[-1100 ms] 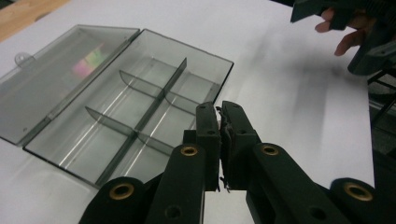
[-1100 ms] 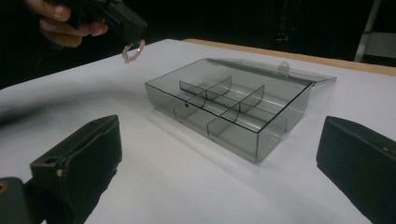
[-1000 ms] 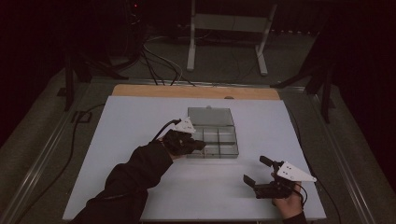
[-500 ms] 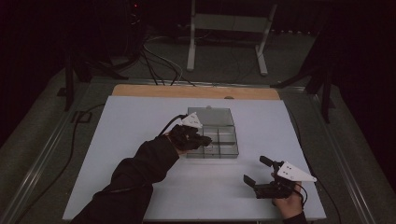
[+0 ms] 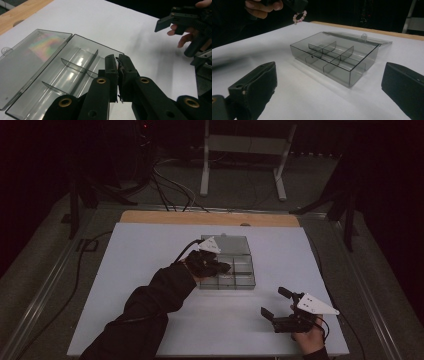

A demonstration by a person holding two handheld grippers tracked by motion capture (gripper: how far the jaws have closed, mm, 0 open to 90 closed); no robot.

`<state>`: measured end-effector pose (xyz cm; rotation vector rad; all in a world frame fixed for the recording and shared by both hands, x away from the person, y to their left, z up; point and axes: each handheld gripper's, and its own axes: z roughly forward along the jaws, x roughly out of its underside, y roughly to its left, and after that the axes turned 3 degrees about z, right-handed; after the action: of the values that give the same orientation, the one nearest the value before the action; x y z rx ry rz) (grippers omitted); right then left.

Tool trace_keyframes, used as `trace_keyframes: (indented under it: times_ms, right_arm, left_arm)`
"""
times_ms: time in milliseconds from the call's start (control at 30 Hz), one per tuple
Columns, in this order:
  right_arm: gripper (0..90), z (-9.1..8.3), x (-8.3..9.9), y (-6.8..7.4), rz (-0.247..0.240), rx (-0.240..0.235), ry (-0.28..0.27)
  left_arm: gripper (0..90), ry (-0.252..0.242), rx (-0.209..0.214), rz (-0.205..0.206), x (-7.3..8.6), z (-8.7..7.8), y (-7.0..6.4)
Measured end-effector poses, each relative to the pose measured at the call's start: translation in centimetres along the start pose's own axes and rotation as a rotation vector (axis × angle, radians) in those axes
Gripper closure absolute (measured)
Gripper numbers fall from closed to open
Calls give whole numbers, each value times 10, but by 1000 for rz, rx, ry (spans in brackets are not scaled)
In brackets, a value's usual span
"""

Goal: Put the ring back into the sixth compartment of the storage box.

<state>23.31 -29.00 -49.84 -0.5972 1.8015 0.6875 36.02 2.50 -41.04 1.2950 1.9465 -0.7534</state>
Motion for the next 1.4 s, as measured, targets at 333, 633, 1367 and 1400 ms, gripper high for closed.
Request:
trace_keyframes:
  times_ms: [333, 633, 1367, 1400]
  right_arm:
    - [0, 0, 0, 0, 1, 1, -2]
    - [0, 0, 0, -1, 6, -1, -2]
    - [0, -1, 0, -2, 17, -2, -5]
    - [0, -1, 0, -2, 16, -2, -5]
  left_arm:
    - [883, 4, 13, -5, -10, 13, 2]
    - [883, 12, 12, 4, -20, 32, -2]
    - [882, 42, -1, -34, -13, 65, 1]
    - [882, 45, -1, -36, -13, 66, 2]
